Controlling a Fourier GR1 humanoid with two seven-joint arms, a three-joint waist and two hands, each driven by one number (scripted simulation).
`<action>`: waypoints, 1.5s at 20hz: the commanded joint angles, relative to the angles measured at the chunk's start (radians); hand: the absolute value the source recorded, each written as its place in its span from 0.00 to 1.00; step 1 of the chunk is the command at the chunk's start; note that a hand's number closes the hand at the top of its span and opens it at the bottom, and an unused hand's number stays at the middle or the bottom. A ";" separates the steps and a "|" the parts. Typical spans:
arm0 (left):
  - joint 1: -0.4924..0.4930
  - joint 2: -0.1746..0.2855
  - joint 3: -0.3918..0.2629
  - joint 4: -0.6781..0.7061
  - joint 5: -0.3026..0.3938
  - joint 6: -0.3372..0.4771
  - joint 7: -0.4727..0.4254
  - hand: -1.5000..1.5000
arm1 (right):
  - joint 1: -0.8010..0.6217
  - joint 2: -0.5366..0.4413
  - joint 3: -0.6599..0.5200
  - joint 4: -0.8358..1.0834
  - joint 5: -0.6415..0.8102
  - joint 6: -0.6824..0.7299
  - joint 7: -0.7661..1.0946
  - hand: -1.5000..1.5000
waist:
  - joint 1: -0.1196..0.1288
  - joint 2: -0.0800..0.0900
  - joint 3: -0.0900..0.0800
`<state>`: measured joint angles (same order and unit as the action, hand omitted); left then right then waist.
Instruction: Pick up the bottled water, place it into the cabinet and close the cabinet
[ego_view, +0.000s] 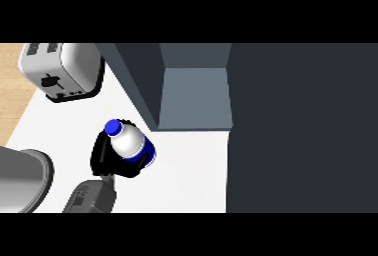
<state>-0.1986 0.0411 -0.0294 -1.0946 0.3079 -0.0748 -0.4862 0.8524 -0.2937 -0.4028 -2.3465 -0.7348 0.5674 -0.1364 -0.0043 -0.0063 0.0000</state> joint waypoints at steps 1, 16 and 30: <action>-0.033 -0.039 -0.062 -0.115 -0.023 0.123 0.098 1.00 | 0.032 -0.015 -0.014 -0.212 -0.096 -0.086 0.099 0.00 | 0.000 0.003 -0.001; -0.308 -0.041 -0.242 0.002 -0.019 0.562 0.181 1.00 | 0.002 -0.029 -0.072 -0.124 -0.136 -0.020 0.060 0.00 | -0.024 0.007 -0.001; -0.591 -0.041 -0.258 0.375 0.123 0.628 0.162 1.00 | -0.064 -0.041 -0.026 -0.102 -0.163 -0.059 0.102 0.00 | -0.039 0.016 -0.002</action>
<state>-0.7199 0.0002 -0.2746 -0.8064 0.3632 0.5395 -0.2917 0.8075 -0.3422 -0.4520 -2.3341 -0.8213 0.5667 -0.0933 -0.0402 0.0064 -0.0017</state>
